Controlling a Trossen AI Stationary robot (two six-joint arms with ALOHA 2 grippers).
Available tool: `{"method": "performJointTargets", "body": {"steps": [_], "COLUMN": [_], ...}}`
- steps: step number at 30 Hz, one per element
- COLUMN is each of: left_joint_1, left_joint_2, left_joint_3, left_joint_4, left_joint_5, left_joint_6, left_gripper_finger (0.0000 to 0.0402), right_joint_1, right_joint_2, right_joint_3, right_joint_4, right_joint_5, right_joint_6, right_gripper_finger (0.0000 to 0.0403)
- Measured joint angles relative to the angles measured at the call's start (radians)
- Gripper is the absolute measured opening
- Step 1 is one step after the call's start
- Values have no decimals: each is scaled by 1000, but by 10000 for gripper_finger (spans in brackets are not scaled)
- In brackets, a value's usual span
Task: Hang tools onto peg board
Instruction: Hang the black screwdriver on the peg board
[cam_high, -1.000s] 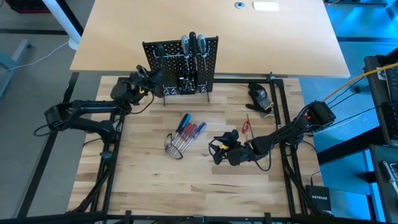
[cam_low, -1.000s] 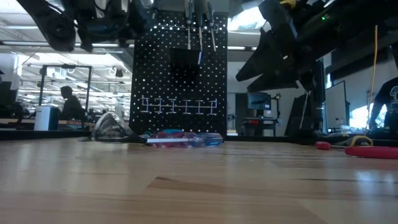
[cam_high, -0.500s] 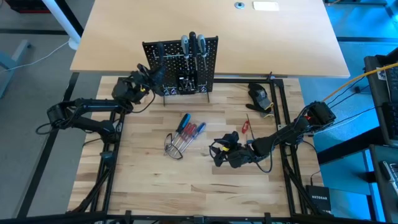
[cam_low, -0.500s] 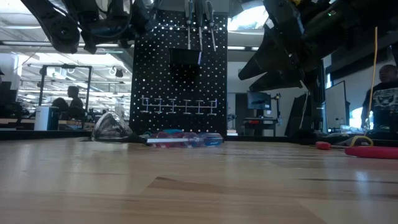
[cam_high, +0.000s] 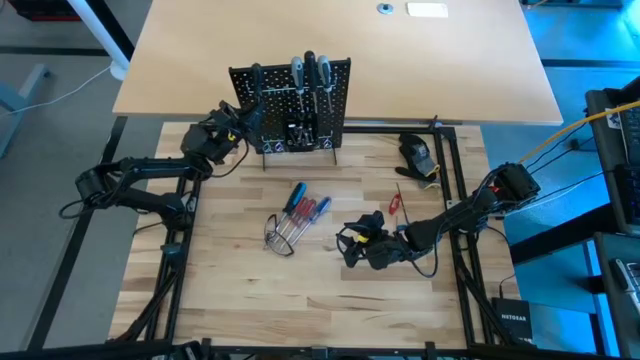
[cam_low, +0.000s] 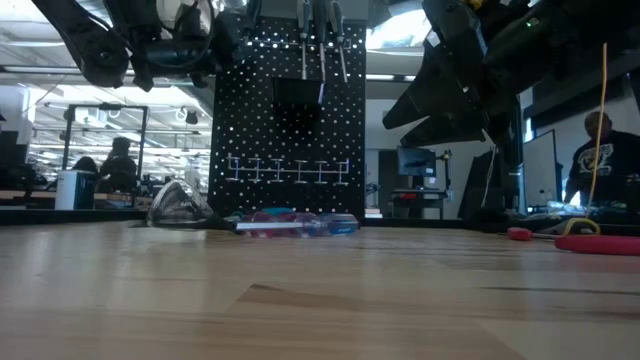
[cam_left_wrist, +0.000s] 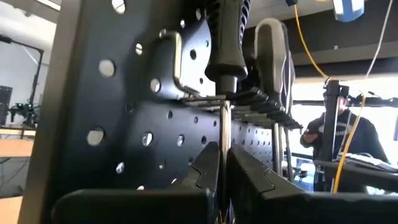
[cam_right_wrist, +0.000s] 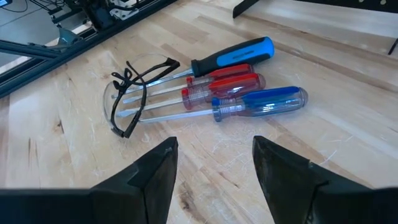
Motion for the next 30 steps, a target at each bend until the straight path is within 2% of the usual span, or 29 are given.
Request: {"method": "performJointTargets", "body": {"steps": [23,30], "left_joint_1": [0,-1], "left_joint_2": [-1,0], "left_joint_3": [0,-2], "left_joint_4": [-62,-64], "left_joint_5": [14,16], "left_joint_6": [9,-10], "left_gripper_finger": [20,73], "right_joint_1": [0,0], "right_joint_2": [0,0], "right_joint_3": [0,0], "right_joint_4": [-1,-2], "right_joint_5": [-2,-3], "right_joint_6": [-4,-4], "right_gripper_finger": [209,209]}}
